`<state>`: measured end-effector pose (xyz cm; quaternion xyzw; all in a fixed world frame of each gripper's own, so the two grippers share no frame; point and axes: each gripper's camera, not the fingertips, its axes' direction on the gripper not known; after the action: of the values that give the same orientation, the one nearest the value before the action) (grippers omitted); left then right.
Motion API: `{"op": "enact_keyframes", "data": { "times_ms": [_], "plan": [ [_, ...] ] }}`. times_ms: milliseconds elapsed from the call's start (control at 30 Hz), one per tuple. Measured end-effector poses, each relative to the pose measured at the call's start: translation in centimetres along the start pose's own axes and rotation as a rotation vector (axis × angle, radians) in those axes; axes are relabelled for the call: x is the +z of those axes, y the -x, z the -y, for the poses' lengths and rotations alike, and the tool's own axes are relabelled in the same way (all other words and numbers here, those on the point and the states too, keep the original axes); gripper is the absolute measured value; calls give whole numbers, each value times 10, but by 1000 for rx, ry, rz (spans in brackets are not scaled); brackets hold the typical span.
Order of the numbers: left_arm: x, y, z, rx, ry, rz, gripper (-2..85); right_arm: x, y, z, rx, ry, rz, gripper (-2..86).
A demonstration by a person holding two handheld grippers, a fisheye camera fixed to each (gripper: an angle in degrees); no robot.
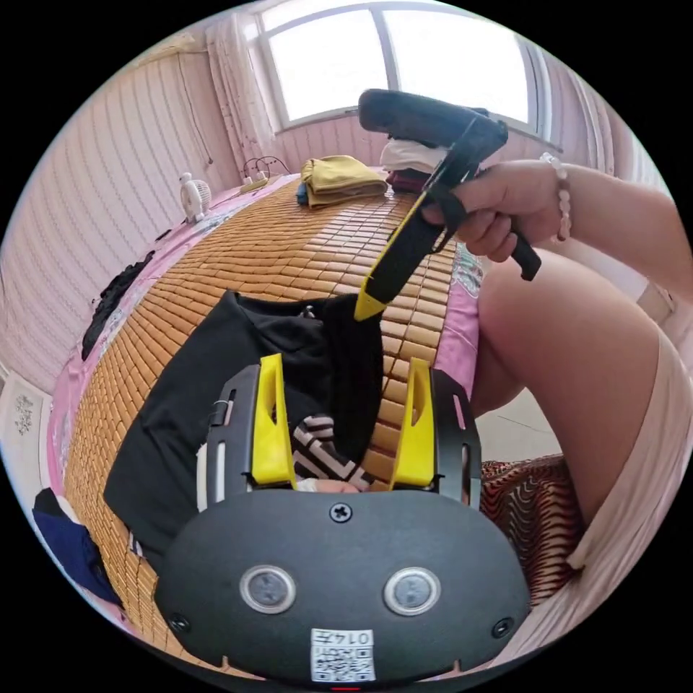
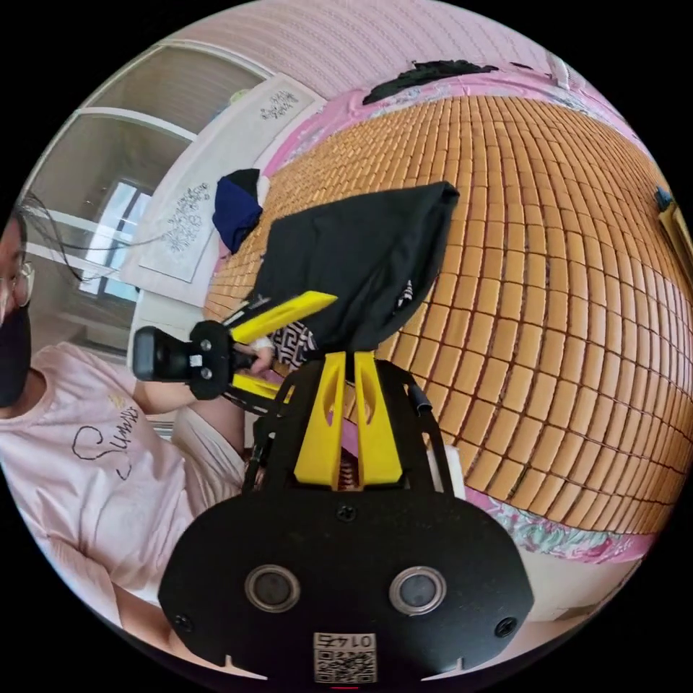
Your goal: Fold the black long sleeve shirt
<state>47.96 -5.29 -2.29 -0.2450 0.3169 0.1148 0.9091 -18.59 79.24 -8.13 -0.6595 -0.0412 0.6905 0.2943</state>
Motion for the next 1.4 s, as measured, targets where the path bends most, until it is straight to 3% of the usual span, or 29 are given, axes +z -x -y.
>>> {"op": "enact_keyframes", "data": {
  "times_ms": [100, 267, 367, 500, 600, 767, 900, 1033, 1200, 1400],
  "plan": [
    [11, 3, 13, -97, 18, -72, 198, -19, -3, -15, -59, -77, 146, 18],
    [8, 23, 10, -230, 51, -82, 25, -31, -17, -44, -84, -114, 266, 27],
    [0, 24, 3, -207, 50, -214, 19, -53, -31, -61, -6, -238, 267, 59],
    [-24, 3, -12, -121, -12, -224, 22, -75, -54, -77, 215, -363, -106, 121],
    [-39, -9, -27, -117, -18, -287, 24, -65, -68, -83, 344, -410, -173, 130],
    [-62, -21, -54, -134, -69, -338, 24, -68, -71, -96, 379, -410, -31, 50],
    [-90, -18, -59, -126, -174, -293, 22, -112, -46, -121, 340, -603, 28, 35],
    [-135, -10, -62, -177, -354, -216, 21, -156, 13, -107, 198, -675, -46, 35],
    [-164, 25, -105, -405, -416, -103, 29, -124, 79, -16, -20, -507, -2, 55],
    [-151, 83, -184, -731, -102, -31, 70, -11, 118, 60, -92, -224, -325, 100]
  ]
}}
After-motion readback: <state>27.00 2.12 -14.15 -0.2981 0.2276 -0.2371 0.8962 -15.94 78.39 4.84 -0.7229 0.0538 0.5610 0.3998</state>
